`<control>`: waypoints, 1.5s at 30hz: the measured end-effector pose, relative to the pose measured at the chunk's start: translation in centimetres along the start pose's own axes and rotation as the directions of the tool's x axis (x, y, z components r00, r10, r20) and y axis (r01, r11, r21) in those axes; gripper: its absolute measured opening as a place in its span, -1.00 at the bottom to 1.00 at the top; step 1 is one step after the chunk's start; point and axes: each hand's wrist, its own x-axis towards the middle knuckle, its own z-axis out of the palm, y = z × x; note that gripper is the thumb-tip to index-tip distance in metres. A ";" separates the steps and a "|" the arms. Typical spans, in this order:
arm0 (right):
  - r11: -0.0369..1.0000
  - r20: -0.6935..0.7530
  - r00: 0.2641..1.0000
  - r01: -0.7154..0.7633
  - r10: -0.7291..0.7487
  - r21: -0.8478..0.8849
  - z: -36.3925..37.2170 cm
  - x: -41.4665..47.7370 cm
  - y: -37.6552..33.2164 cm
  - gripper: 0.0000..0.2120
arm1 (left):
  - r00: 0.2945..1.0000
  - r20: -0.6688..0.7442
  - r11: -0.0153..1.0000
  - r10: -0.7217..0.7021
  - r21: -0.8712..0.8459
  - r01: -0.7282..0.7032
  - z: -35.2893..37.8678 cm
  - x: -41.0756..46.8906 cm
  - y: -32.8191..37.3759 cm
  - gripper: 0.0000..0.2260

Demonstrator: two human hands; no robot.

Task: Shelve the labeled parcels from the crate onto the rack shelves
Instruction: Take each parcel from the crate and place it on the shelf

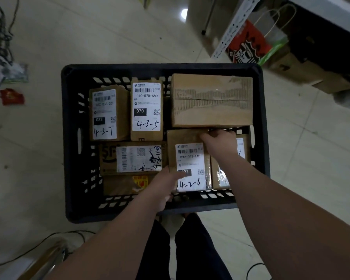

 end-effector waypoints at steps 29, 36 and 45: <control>0.956 -0.089 0.954 0.277 -0.285 -0.094 0.0 -2.3 -1.1 -0.68 | 0.582 -0.544 0.708 0.604 0.702 -0.078 -2.5 0.6 9.4 0.01; 0.979 -0.010 0.979 0.203 -0.203 0.010 -0.3 -2.9 -2.3 -0.58 | 0.472 -0.480 0.648 0.739 0.696 -0.308 -2.1 -5.8 8.9 -0.07; 0.707 0.463 0.797 -0.065 -0.389 0.704 -1.8 -8.1 -6.7 -0.14 | 0.577 -0.287 0.603 0.764 0.636 -0.482 -2.0 -10.6 5.5 -0.08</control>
